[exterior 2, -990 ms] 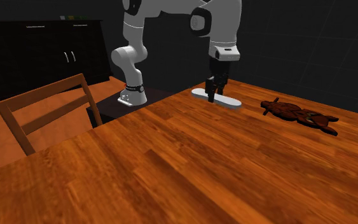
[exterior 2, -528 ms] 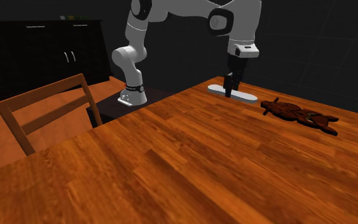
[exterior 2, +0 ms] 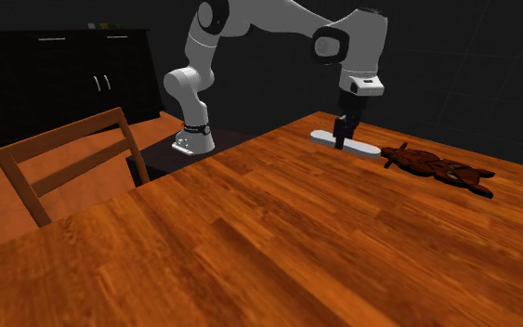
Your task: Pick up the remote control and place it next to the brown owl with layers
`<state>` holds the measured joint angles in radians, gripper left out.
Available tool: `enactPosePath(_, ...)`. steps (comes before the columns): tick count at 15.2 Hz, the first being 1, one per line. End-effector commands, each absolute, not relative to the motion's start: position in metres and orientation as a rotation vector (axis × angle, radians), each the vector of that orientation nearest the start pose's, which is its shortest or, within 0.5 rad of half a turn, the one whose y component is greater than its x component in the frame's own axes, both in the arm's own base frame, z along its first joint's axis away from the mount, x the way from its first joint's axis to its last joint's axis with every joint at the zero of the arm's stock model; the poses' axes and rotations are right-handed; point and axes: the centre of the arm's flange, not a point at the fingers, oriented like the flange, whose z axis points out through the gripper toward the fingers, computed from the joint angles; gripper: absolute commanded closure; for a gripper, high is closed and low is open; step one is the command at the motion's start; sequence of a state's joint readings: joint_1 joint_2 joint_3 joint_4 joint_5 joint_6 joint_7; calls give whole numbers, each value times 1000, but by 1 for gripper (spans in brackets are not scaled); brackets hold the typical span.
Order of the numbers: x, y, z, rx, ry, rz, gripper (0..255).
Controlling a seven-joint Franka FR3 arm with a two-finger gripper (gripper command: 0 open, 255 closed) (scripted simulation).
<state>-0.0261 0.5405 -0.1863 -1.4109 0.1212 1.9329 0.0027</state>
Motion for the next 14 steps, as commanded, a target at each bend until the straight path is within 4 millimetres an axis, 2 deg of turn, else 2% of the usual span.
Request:
enactPosePath(1, 696, -118, 381, -3102, 363, 9, 255)
enactPosePath(8, 696, -118, 347, -3102, 363, 9, 255)
enactPosePath(14, 696, -118, 347, -3102, 363, 9, 255)
